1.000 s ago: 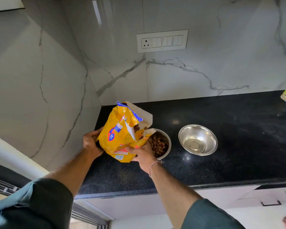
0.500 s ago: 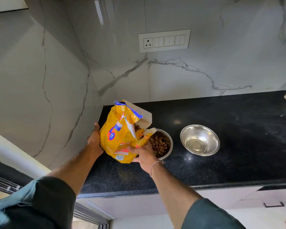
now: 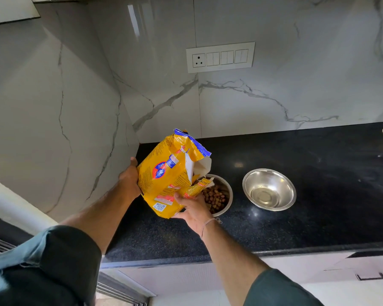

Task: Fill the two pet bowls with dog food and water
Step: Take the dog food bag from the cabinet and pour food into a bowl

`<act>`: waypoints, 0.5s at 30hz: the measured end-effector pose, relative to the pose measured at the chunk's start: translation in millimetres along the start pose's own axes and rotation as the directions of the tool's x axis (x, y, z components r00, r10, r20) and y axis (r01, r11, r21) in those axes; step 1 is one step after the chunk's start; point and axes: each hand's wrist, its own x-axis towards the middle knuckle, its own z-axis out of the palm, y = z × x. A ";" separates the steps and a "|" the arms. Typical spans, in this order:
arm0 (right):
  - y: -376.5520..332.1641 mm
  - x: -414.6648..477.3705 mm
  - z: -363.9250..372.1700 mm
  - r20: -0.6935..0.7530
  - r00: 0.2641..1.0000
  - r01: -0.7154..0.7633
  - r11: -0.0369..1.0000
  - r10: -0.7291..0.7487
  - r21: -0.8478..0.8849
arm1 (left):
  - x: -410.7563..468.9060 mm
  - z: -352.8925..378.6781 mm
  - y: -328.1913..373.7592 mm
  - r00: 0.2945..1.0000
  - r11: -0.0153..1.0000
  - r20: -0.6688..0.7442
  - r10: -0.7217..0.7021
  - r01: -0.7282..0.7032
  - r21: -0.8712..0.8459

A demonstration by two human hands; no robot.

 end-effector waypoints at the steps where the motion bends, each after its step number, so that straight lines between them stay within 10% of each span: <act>1: 0.3 -1.5 0.3 -0.008 1.000 0.003 1.000 -0.003 0.010 | -14.2 4.5 1.9 1.000 1.000 -0.015 0.015 -0.015 0.007; 15: -2.0 -7.2 9.2 0.003 1.000 -0.006 0.999 0.006 -0.042 | 4.7 -5.7 3.0 1.000 1.000 0.024 -0.014 0.014 0.028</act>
